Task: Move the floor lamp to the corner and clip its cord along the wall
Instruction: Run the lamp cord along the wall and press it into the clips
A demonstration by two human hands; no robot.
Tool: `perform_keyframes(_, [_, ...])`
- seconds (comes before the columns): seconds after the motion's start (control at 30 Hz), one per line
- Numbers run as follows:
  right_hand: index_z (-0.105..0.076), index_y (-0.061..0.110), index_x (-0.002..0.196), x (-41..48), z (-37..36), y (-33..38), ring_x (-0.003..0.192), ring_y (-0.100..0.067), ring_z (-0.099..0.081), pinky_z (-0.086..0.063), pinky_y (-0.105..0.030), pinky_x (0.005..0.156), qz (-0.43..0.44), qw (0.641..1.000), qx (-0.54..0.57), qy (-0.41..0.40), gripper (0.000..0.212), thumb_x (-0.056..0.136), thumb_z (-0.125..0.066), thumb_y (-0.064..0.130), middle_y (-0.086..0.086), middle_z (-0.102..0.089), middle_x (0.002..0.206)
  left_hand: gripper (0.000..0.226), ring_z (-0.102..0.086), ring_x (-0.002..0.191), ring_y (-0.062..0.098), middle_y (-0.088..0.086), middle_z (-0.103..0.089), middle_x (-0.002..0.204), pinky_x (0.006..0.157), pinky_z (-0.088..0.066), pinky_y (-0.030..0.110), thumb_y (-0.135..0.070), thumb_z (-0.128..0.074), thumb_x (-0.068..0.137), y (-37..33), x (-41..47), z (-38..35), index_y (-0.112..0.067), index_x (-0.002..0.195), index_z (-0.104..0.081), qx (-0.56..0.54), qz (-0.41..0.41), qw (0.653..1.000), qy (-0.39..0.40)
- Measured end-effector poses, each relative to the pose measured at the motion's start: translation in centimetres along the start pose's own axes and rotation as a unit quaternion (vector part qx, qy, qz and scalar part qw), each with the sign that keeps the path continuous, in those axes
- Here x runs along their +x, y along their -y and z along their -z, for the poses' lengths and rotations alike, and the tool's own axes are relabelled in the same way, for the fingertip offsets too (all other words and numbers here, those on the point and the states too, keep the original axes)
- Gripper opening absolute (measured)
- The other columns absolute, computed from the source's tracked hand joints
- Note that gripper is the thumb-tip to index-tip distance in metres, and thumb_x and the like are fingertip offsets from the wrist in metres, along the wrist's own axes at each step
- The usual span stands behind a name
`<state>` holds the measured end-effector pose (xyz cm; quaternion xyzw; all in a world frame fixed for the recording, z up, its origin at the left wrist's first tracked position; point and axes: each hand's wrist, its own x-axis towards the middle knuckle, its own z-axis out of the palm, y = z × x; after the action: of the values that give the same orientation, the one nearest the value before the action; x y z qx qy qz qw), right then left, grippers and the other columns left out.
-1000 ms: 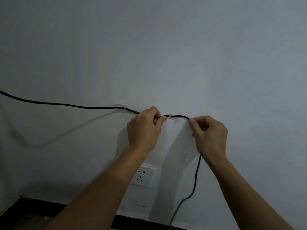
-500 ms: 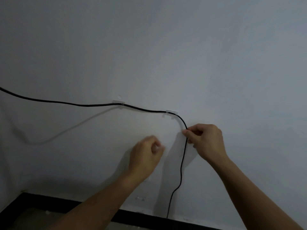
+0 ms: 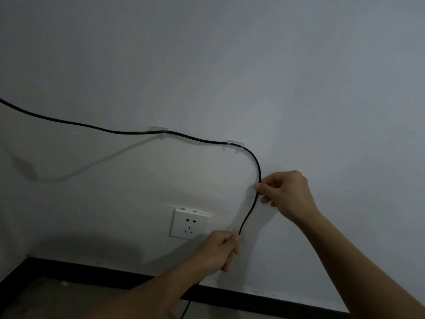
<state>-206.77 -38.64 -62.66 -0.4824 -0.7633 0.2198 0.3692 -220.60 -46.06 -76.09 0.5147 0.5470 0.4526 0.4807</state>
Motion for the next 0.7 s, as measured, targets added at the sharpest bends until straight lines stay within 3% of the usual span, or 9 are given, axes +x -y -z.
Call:
perform_keyframes(0.17, [-0.075,0.019,0.077,-0.2,-0.2,-0.9,0.047,-0.006,-0.066,-0.046,-0.018,0.046,0.012,0.998,-0.031,0.051,0.008,0.081,-0.078,0.025,0.003,-0.073,0.063,0.038,-0.035,0.038,0.007,-0.011,-0.040,0.040,0.044,-0.031,0.023,-0.028,-0.042,0.099,-0.1,-0.3,-0.1,-0.016,0.065,-0.055,-0.005,0.017,1.000,0.021])
perform_keyframes(0.3, [-0.077,0.026,0.082,-0.2,-0.7,-1.4,0.042,-0.002,-0.057,-0.047,-0.024,0.050,0.049,0.993,-0.081,0.068,0.007,0.084,-0.074,0.033,0.010,-0.071,0.063,0.036,-0.034,0.042,0.008,-0.004,-0.039,0.046,0.045,-0.027,0.024,-0.029,-0.044,0.098,-0.3,-0.7,-0.3,-0.016,0.070,-0.061,-0.005,0.027,0.998,0.058])
perform_keyframes(0.43, [-0.078,0.032,0.088,-0.5,-1.7,-1.5,0.063,-0.004,-0.061,-0.040,-0.020,0.053,0.095,0.977,-0.192,-0.003,0.014,0.083,-0.071,0.043,0.017,-0.068,0.067,0.033,-0.037,0.040,0.004,-0.003,-0.042,0.048,0.042,-0.027,0.021,-0.030,-0.046,0.098,-0.7,-0.6,-0.1,-0.019,0.074,-0.066,0.010,0.038,0.997,0.070])
perform_keyframes(0.5, [-0.077,0.030,0.088,-0.7,-2.1,-1.5,0.063,-0.007,-0.058,-0.037,-0.020,0.053,0.114,0.969,-0.216,-0.047,0.015,0.082,-0.072,0.043,0.014,-0.069,0.069,0.031,-0.038,0.038,0.002,-0.004,-0.043,0.048,0.041,-0.027,0.019,-0.031,-0.047,0.097,-0.8,-0.5,0.1,-0.018,0.078,-0.068,0.012,0.041,0.997,0.071])
perform_keyframes(0.6, [-0.077,0.029,0.084,-0.8,-2.6,-1.5,0.060,-0.006,-0.056,-0.037,-0.019,0.051,0.088,0.973,-0.199,-0.075,0.013,0.081,-0.072,0.040,0.019,-0.060,0.062,0.029,-0.037,0.039,0.002,-0.004,-0.044,0.050,0.041,-0.026,0.019,-0.032,-0.049,0.096,-1.1,-0.5,0.2,-0.018,0.083,-0.071,0.016,0.045,0.996,0.071])
perform_keyframes(0.7, [-0.074,0.030,0.077,-0.7,-2.9,-1.5,0.061,-0.005,-0.061,-0.047,-0.024,0.055,0.028,0.986,-0.145,-0.081,0.009,0.077,-0.073,0.039,0.019,-0.062,0.061,0.030,-0.037,0.040,0.002,-0.007,-0.046,0.048,0.042,-0.027,0.018,-0.029,-0.049,0.096,-1.5,-0.6,0.1,-0.011,0.094,-0.072,0.031,0.042,0.996,0.071])
